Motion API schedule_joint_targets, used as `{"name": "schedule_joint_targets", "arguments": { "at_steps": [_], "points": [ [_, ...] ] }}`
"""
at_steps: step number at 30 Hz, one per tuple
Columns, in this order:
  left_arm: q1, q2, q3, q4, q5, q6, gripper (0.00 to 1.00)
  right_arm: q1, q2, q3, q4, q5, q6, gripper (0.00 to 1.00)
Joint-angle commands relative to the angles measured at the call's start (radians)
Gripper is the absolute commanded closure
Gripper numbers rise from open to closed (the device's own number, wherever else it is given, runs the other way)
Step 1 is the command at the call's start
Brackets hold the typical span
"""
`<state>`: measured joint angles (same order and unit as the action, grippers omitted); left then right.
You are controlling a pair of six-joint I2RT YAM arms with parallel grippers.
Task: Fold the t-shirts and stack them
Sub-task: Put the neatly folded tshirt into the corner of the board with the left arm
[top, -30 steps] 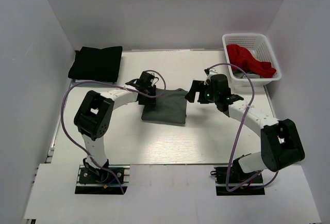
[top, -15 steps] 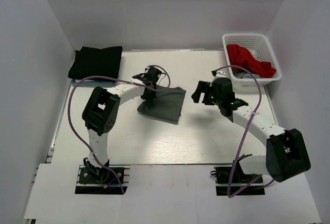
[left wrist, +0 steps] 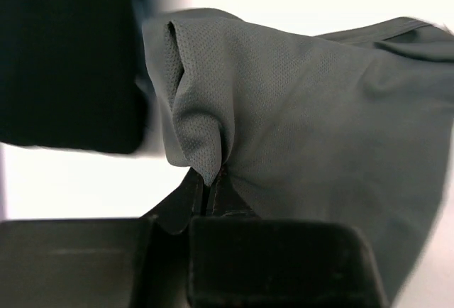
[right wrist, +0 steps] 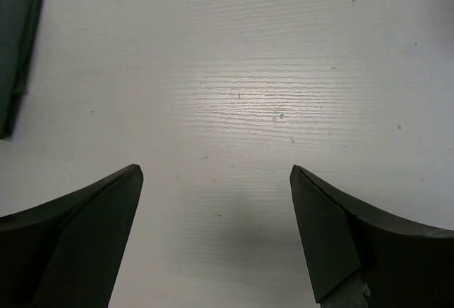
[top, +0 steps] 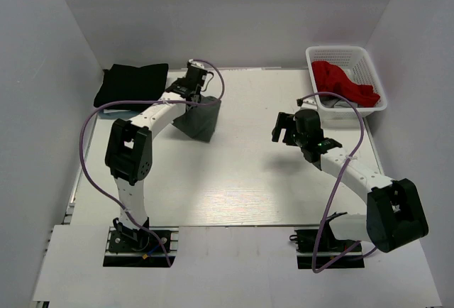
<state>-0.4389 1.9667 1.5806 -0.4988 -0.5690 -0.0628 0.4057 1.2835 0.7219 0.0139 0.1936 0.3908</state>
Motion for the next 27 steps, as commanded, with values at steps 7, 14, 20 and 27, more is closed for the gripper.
{"name": "schedule_joint_targets", "arguments": {
  "at_steps": [7, 14, 20, 27],
  "points": [
    [0.104, -0.043, 0.208, 0.098, -0.031, 0.261, 1.00, -0.007, 0.056, 0.013, 0.014, 0.075, -0.032, 0.10],
    [0.184, -0.015, 0.304, 0.080, -0.023, 0.322, 1.00, -0.004, 0.112, 0.066, -0.002, 0.072, -0.035, 0.10],
    [0.241, -0.006, 0.423, 0.014, 0.047, 0.331, 1.00, -0.005, 0.149, 0.105, 0.001, 0.029, -0.027, 0.10],
    [0.285, -0.006, 0.446, -0.009, 0.106, 0.313, 1.00, -0.005, 0.178, 0.126, 0.003, 0.004, -0.012, 0.10]
  ]
}}
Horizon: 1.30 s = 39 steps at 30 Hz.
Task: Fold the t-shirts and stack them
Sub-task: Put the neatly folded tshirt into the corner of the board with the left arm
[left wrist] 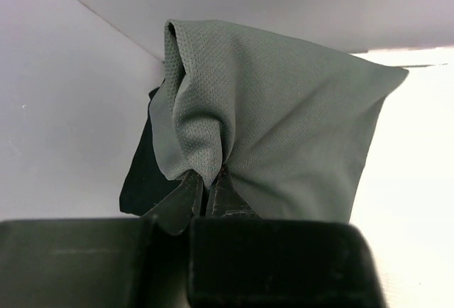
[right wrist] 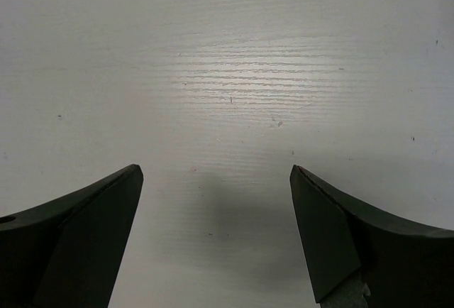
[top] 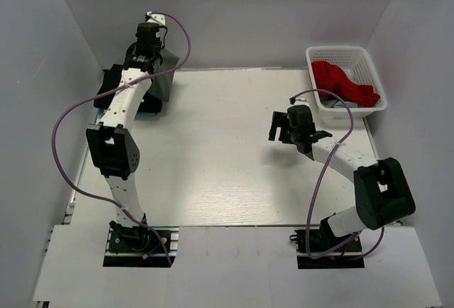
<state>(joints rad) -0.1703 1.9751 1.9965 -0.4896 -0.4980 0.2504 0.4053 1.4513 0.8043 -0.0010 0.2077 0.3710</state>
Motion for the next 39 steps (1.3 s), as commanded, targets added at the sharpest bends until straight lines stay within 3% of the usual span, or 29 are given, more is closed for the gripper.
{"name": "schedule_joint_targets", "arguments": {
  "at_steps": [1, 11, 21, 36, 37, 38, 39],
  "points": [
    [0.032, -0.001, 0.030, -0.029, 0.044, -0.010, 1.00, -0.002, 0.014, 0.050, 0.015, -0.010, 0.006, 0.10],
    [0.146, 0.097, 0.028, 0.005, 0.055, -0.020, 1.00, -0.003, 0.047, 0.101, 0.002, 0.002, 0.005, 0.10],
    [0.258, 0.218, 0.136, 0.008, 0.088, -0.020, 1.00, -0.002, 0.099, 0.145, 0.002, -0.005, 0.012, 0.10],
    [0.341, 0.324, 0.220, -0.015, 0.182, -0.039, 1.00, 0.001, 0.198, 0.216, -0.034, -0.047, 0.022, 0.10],
    [0.341, 0.324, 0.220, -0.015, 0.144, -0.048, 0.97, -0.002, 0.196, 0.216, -0.034, -0.045, 0.022, 0.10],
    [0.341, 0.336, 0.251, -0.032, 0.133, -0.048, 0.85, 0.000, 0.195, 0.216, -0.034, -0.047, 0.023, 0.10],
    [0.341, 0.337, 0.260, -0.043, 0.112, -0.048, 0.41, 0.000, 0.189, 0.214, -0.034, -0.045, 0.022, 0.10]
  ]
}}
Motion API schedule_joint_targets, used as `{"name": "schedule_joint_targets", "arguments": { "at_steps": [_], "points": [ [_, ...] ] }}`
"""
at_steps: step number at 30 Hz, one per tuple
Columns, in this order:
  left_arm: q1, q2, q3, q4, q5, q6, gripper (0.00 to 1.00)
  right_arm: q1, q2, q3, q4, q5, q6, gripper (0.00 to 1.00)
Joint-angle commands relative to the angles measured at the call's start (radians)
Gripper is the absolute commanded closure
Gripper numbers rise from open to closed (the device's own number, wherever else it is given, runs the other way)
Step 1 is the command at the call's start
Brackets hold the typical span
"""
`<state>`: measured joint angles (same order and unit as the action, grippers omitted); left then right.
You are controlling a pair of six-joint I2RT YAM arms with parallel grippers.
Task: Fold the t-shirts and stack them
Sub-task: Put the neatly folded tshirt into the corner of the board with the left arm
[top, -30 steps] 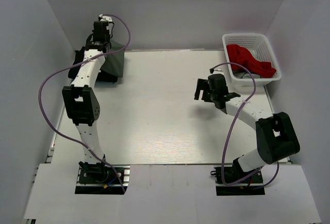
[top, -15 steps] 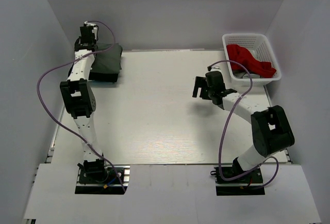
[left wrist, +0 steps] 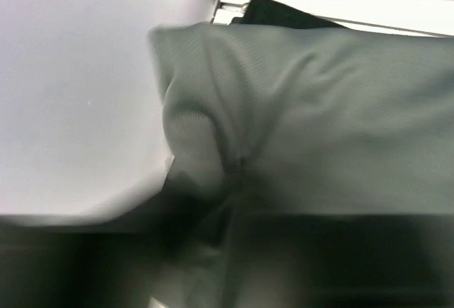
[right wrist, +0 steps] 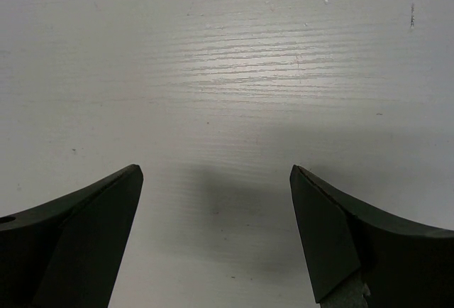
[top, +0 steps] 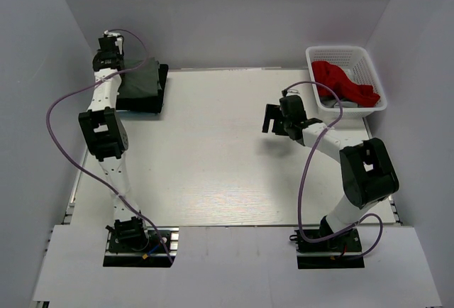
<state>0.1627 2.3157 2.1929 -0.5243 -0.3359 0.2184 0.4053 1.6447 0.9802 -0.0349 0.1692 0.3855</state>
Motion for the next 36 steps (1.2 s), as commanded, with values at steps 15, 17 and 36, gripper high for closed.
{"name": "schedule_joint_targets", "arguments": {
  "at_steps": [15, 17, 36],
  "points": [
    [-0.022, -0.375, -0.034, -0.273, 0.044, -0.490, 0.00, 0.003, -0.369, -0.170, 0.021, -0.049, 0.039, 0.10],
    [-0.031, -0.530, -0.230, -0.254, 0.177, -0.553, 0.00, 0.001, -0.454, -0.240, 0.017, -0.050, 0.039, 0.10],
    [-0.290, -1.397, -1.575, 0.428, 0.598, -0.705, 0.00, 0.000, -0.859, -0.523, -0.056, -0.149, 0.078, 0.10]
  ]
}}
